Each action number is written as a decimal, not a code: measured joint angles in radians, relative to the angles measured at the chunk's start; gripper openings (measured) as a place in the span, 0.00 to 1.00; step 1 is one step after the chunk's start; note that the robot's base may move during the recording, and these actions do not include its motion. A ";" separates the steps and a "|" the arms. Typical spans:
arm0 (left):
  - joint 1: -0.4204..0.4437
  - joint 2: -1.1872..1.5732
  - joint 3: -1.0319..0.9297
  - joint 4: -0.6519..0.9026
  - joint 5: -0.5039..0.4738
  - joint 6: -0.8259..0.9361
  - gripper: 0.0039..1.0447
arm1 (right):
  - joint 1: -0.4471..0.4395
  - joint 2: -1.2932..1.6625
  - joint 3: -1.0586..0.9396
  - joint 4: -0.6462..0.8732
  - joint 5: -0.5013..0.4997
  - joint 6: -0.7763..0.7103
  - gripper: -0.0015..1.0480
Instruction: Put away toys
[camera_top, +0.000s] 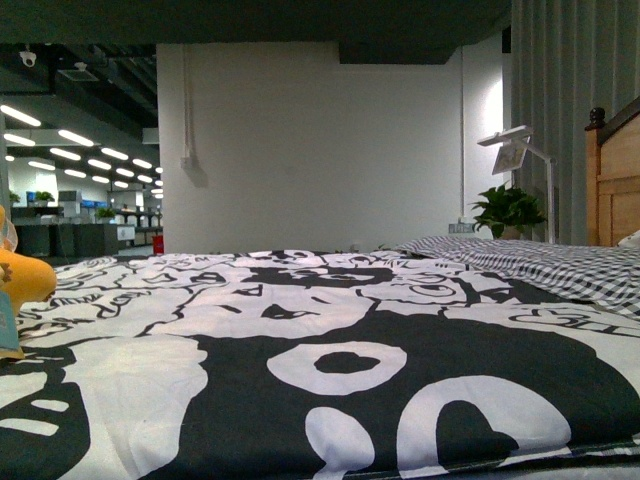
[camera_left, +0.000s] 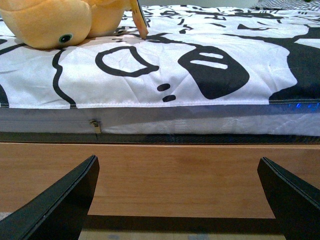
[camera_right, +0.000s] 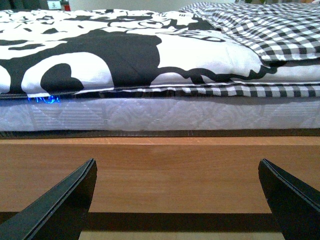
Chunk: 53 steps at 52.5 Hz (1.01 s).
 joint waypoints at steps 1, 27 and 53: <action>0.000 0.000 0.000 0.000 0.000 0.000 0.94 | 0.000 0.000 0.000 0.000 0.000 0.000 0.93; 0.000 0.000 0.000 0.000 0.001 0.000 0.94 | 0.000 0.000 0.000 0.000 0.001 0.000 0.93; -0.002 -0.001 0.000 0.000 -0.003 0.000 0.94 | -0.001 -0.001 0.000 0.001 -0.006 0.000 0.93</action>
